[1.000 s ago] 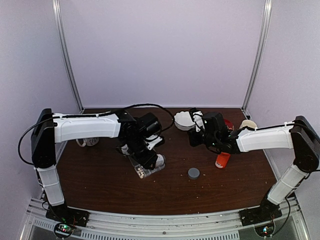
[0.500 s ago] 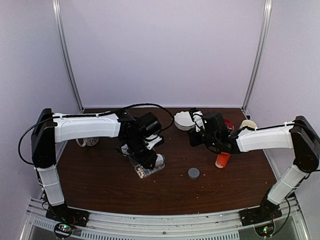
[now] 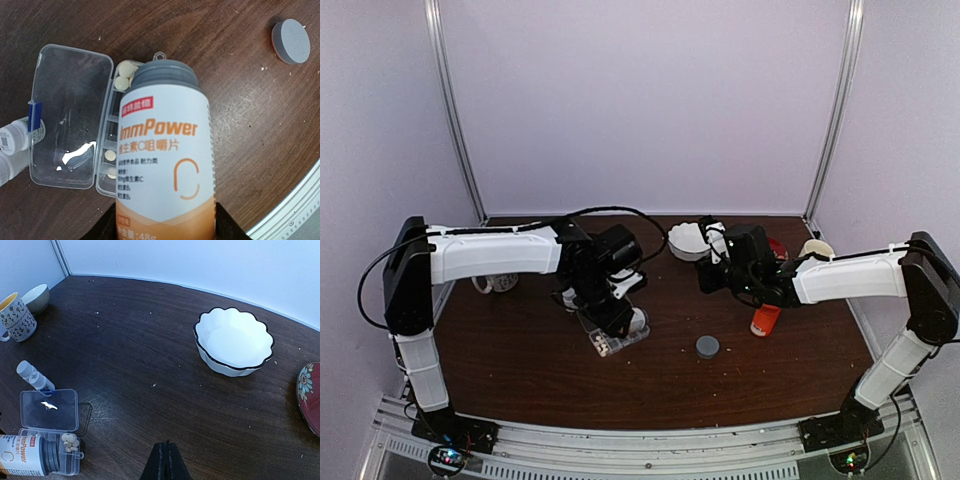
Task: Sort the pills into containers
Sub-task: Pour the pill into the compartment of the pill container.
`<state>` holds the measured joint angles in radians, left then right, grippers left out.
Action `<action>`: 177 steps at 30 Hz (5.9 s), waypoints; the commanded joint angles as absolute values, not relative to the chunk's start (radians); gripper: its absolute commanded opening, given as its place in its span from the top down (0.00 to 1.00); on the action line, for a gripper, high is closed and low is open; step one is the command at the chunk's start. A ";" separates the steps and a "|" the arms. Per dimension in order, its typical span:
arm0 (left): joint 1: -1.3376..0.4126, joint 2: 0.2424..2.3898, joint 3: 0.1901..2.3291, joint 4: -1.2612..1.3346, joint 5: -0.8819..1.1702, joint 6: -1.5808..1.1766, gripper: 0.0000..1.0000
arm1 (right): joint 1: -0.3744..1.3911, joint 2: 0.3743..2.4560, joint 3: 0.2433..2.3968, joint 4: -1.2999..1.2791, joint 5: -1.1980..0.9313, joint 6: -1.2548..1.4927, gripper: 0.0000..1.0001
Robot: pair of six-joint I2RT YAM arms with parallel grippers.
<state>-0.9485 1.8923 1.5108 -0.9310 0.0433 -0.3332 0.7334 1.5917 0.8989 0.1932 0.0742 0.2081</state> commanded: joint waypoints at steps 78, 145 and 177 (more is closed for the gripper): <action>-0.955 1.868 1.568 -0.990 0.057 -0.352 1.00 | 0.738 1.601 0.930 0.188 0.069 0.197 1.00; -0.976 1.830 1.463 -0.927 -0.010 -0.382 1.00 | 0.743 1.644 0.965 0.186 -0.209 0.193 1.00; -0.976 1.818 1.443 -0.882 -0.020 -0.361 1.00 | 0.802 1.758 0.976 0.271 -0.580 0.684 1.00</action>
<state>-0.9771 1.8568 1.4479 -0.9127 -0.0086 -0.3725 0.7959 1.7504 0.9321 0.2787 -0.5426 0.6567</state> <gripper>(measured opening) 0.531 0.006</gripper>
